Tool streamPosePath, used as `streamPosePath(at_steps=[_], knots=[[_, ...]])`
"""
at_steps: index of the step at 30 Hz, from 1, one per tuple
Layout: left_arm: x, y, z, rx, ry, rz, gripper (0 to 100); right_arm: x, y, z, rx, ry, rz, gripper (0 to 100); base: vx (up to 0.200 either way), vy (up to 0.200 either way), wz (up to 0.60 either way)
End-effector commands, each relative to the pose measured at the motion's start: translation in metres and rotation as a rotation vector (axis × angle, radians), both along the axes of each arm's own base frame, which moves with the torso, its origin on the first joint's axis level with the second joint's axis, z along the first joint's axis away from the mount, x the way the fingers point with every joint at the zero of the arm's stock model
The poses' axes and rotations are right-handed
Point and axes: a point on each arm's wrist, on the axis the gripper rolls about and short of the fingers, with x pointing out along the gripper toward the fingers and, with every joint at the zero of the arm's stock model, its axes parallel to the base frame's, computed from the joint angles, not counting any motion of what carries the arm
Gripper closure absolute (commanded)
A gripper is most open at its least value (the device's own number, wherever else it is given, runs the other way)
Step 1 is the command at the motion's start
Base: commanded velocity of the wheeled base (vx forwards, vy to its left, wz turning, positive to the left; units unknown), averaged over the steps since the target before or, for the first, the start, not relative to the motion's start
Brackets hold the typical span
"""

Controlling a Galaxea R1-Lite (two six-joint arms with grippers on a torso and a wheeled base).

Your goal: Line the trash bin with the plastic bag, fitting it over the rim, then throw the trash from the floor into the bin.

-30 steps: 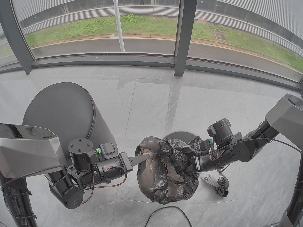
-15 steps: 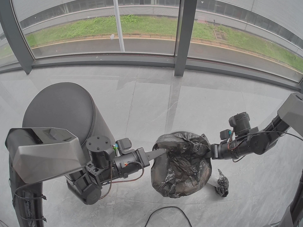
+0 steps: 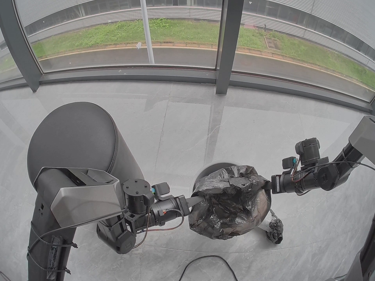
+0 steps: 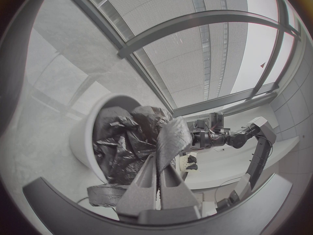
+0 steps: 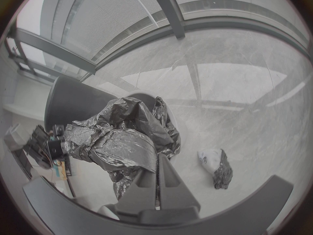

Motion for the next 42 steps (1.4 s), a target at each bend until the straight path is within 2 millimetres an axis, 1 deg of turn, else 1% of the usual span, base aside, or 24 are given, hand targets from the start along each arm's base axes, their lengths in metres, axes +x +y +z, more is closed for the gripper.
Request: streamPosePath(at_steps=[1, 5, 7, 10, 14, 17, 23, 24, 28, 31, 36, 37, 42], knots=[[0.016, 0.018, 0.002, 0.007, -0.044, 0.063, 100, 0.013, -0.008, -0.019, -0.046, -0.022, 0.016, 100, 0.0, 0.0, 0.0], [0.023, 0.022, 0.006, -0.002, -0.066, 0.079, 100, 0.02, -0.007, -0.023, -0.075, -0.07, 0.05, 100, 0.0, 0.0, 0.0], [0.029, 0.019, 0.01, -0.017, -0.093, 0.08, 100, 0.034, -0.006, -0.023, -0.092, -0.155, 0.065, 100, 0.0, 0.0, 0.0], [0.035, 0.016, 0.016, -0.033, -0.121, 0.079, 100, 0.044, -0.005, -0.018, -0.102, -0.224, 0.055, 100, 0.0, 0.0, 0.0], [0.036, 0.01, 0.017, -0.033, -0.122, 0.066, 100, 0.045, -0.003, -0.016, -0.104, -0.237, 0.06, 100, 0.0, 0.0, 0.0], [0.032, 0.003, 0.012, -0.029, -0.112, 0.046, 100, 0.045, -0.003, -0.016, -0.119, -0.251, 0.071, 100, 0.0, 0.0, 0.0], [0.039, 0.0, 0.004, -0.03, -0.115, 0.049, 100, 0.046, -0.005, -0.011, -0.12, -0.284, 0.064, 100, 0.0, 0.0, 0.0], [0.041, 0.0, 0.003, -0.031, -0.116, 0.051, 100, 0.046, -0.005, -0.011, -0.121, -0.284, 0.063, 0, 0.0, 0.0, 0.0], [0.048, 0.002, 0.0, -0.035, -0.125, 0.063, 100, 0.049, -0.005, -0.01, -0.133, -0.315, 0.043, 0, 0.0, 0.0, 0.0], [0.055, 0.004, -0.002, -0.039, -0.134, 0.076, 100, 0.052, -0.004, -0.003, -0.131, -0.365, 0.034, 0, 0.0, 0.0, 0.0], [0.06, 0.002, -0.004, -0.038, -0.132, 0.077, 100, 0.058, -0.003, -0.002, -0.132, -0.383, 0.026, 0, 0.0, 0.0, 0.0], [0.064, 0.001, -0.003, -0.041, -0.138, 0.079, 100, 0.064, -0.001, -0.005, -0.135, -0.388, 0.02, 0, 0.0, 0.0, 0.0], [0.071, 0.003, -0.002, -0.041, -0.139, 0.091, 100, 0.079, 0.001, -0.013, -0.161, -0.4, -0.023, 0, 0.0, 0.0, 0.0]])
